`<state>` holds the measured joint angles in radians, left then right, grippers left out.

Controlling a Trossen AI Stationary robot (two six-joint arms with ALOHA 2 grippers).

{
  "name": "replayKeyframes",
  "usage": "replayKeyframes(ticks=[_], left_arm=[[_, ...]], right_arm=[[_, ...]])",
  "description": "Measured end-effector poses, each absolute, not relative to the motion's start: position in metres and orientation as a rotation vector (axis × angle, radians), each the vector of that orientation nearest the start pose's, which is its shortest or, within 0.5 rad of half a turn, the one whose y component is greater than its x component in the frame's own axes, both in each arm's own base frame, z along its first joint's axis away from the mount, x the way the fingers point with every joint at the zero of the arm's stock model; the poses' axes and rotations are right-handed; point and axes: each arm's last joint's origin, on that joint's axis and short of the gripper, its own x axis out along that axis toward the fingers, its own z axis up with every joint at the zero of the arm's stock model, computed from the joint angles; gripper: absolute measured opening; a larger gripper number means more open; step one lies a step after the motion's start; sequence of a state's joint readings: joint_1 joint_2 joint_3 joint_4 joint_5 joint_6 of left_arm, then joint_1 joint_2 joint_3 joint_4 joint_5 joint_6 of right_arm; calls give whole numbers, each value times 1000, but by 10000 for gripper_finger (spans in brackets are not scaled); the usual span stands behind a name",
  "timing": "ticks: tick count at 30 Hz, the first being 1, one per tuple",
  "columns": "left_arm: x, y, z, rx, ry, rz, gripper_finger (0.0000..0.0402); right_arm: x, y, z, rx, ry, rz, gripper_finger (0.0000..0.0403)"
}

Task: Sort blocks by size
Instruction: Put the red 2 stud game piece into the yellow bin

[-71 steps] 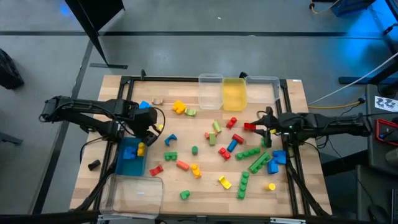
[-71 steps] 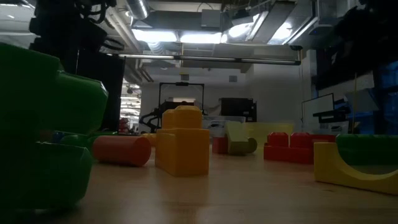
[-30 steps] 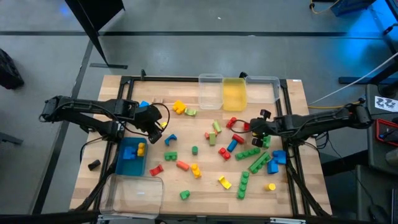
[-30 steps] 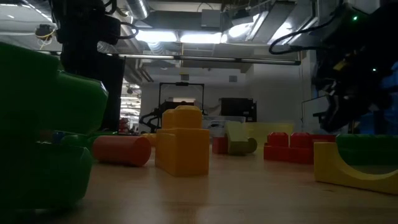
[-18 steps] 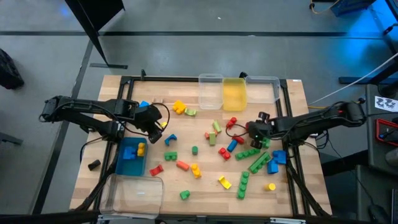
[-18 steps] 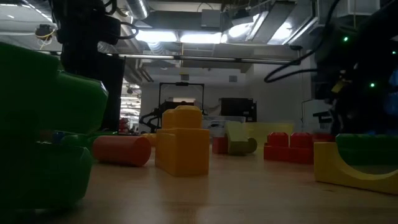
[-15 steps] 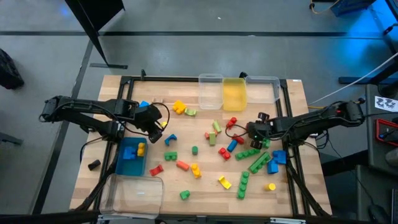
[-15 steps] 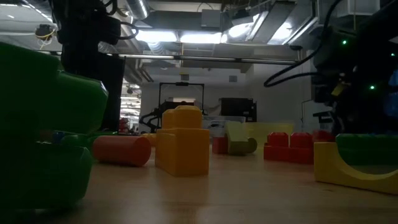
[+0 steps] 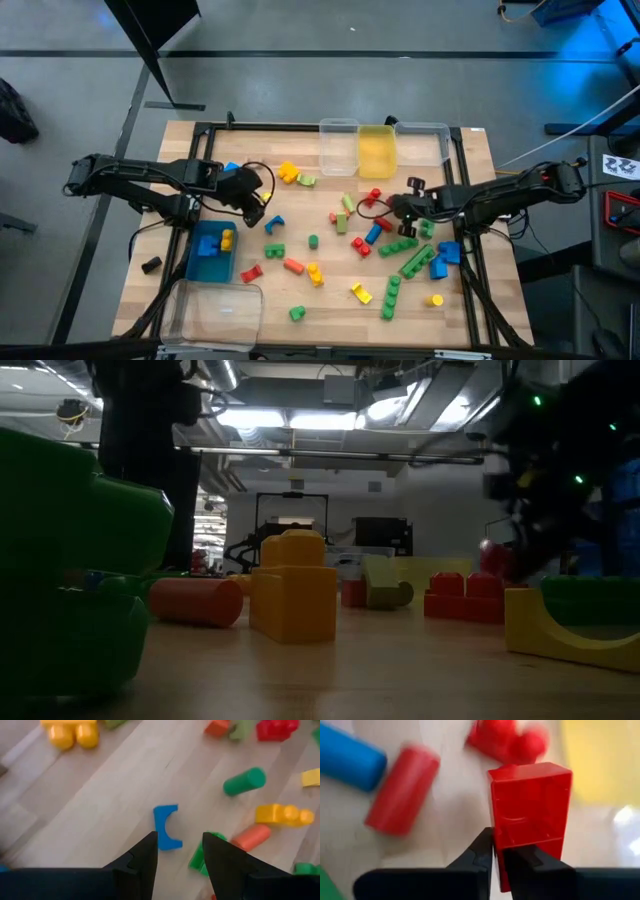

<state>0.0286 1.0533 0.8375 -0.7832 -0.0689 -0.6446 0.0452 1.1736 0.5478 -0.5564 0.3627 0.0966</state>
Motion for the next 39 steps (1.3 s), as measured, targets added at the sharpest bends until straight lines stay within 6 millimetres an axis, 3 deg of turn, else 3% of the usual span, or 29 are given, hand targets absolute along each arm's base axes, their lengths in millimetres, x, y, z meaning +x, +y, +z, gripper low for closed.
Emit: replayKeyframes(ticks=[3,9,18,23,30,35,39], left_arm=[[197,8,260,-545,898,380,139],[203,8,265,-481,822,340,139],[208,10,269,-403,762,335,139],[208,10,270,-404,753,333,139],[208,10,270,-404,753,333,139],[208,10,270,-404,753,333,139],[208,10,270,-405,754,333,139]], right_arm=[[198,-4,182,-268,1094,-347,16],[213,-26,210,-421,1028,-445,34],[216,-81,219,-440,951,-459,16],[212,-98,220,-374,918,-451,64],[206,-110,220,-363,931,-492,132],[207,-108,221,-372,937,-499,149],[214,-100,235,-392,925,-459,151]])
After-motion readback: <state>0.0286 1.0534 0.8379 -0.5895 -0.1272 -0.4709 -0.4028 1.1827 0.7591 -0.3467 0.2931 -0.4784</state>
